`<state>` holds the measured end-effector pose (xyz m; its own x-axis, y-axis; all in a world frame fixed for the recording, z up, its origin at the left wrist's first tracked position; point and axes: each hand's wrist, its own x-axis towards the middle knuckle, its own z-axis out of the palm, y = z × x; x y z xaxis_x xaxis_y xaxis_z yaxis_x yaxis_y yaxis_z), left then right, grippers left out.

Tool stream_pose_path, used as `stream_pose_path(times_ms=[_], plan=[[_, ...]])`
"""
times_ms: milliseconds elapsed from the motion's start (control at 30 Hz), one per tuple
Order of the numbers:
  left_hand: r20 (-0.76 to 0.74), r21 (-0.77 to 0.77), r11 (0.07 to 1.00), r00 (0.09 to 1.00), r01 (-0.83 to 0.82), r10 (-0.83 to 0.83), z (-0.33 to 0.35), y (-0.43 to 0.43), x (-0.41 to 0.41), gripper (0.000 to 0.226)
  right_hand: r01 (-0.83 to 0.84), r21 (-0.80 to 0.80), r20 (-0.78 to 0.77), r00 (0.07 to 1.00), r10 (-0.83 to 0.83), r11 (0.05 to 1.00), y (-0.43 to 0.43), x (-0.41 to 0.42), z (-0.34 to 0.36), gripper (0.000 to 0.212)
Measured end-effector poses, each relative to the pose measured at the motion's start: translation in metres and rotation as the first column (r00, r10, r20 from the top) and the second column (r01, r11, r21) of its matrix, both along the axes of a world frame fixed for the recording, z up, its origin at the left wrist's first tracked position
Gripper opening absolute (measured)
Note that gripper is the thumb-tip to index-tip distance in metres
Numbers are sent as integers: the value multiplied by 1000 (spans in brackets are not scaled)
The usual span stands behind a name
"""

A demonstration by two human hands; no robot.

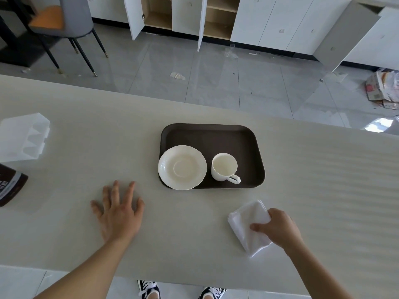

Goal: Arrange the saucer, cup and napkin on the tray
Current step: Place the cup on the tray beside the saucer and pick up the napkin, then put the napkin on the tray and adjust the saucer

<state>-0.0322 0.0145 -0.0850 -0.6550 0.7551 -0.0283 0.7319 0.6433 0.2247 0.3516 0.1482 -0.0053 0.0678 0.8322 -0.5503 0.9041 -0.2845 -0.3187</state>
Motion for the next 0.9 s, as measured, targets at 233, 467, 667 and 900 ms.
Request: stream_pose_path(times_ms=[233,467,667,900], plan=[[-2,-1,1000,1000,1,-1,-2,0,-1,62,213,-18,-419,885,-201,977,15,12,26,13],[-5,0,1000,1000,2,-2,-1,1,-1,63,374,152,-558,797,-233,915,61,10,57,14],[-14,3,1000,1000,4,-4,1,0,0,63,473,193,-589,757,-284,860,99,-15,48,18],[-19,11,1000,1000,-1,1,-1,1,0,64,632,43,-675,589,-444,774,120,-44,24,22]])
